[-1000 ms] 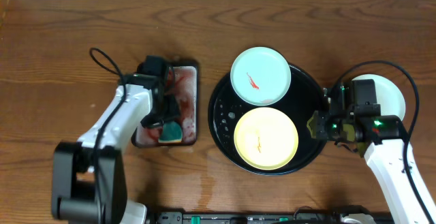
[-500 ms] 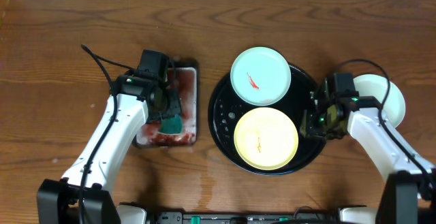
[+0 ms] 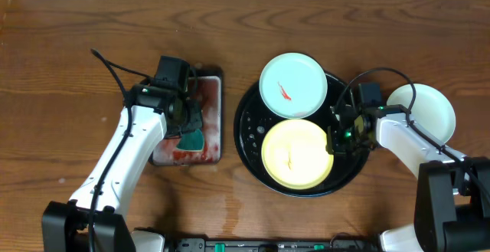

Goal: Clean dirty plates on tray and stack at the side
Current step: 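Pick up the sponge with the left gripper and move it to yellow plate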

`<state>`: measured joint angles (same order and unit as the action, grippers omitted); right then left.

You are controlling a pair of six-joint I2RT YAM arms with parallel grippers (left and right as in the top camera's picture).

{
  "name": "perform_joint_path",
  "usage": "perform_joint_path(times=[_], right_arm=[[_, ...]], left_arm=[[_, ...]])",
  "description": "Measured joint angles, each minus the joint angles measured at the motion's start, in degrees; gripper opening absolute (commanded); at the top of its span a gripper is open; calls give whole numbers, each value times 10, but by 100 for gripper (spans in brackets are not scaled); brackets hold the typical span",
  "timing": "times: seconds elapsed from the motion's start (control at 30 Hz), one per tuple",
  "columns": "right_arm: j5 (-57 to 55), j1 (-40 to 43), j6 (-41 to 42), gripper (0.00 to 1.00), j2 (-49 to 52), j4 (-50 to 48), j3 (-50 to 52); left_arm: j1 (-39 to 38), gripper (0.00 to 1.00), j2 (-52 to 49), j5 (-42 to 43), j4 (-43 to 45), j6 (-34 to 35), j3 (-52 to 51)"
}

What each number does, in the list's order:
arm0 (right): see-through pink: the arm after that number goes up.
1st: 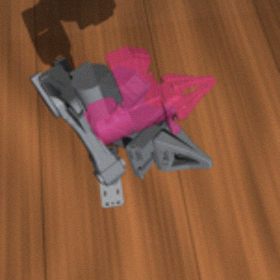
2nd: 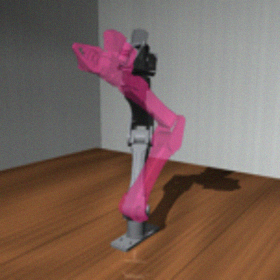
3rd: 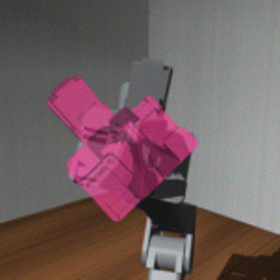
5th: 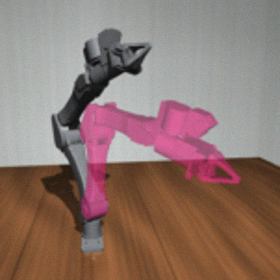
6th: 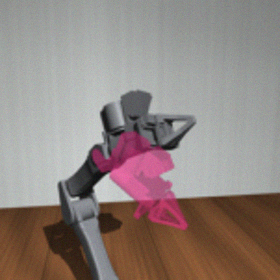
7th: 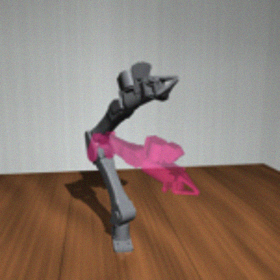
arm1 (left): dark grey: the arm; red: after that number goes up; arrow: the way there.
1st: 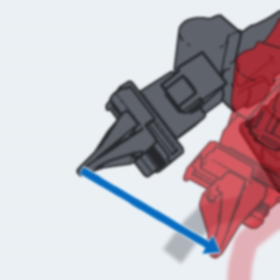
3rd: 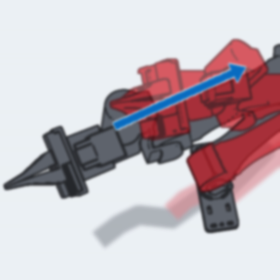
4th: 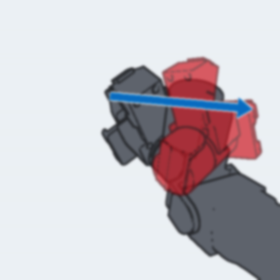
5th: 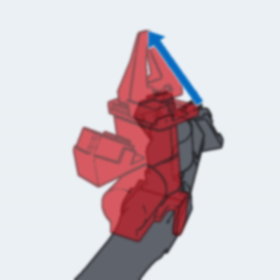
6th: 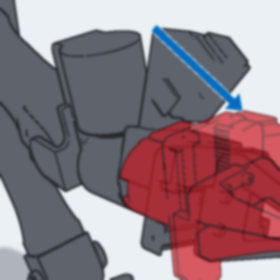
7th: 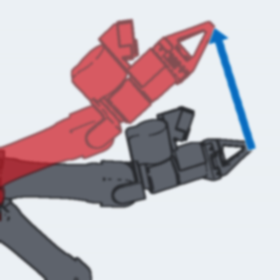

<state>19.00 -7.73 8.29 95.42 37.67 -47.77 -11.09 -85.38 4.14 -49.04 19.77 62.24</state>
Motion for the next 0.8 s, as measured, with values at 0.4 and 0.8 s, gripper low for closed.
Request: perform_joint_path(times=[0.4, 0.8], right_arm=[[2, -2, 22, 1, 1, -6, 0], [4, -2, 36, 1, 1, -7, 0]], left_arm=[[0, 7, 0, 0, 42, -3, -27], [-64, 8, -1, 99, 17, 8, 66]])
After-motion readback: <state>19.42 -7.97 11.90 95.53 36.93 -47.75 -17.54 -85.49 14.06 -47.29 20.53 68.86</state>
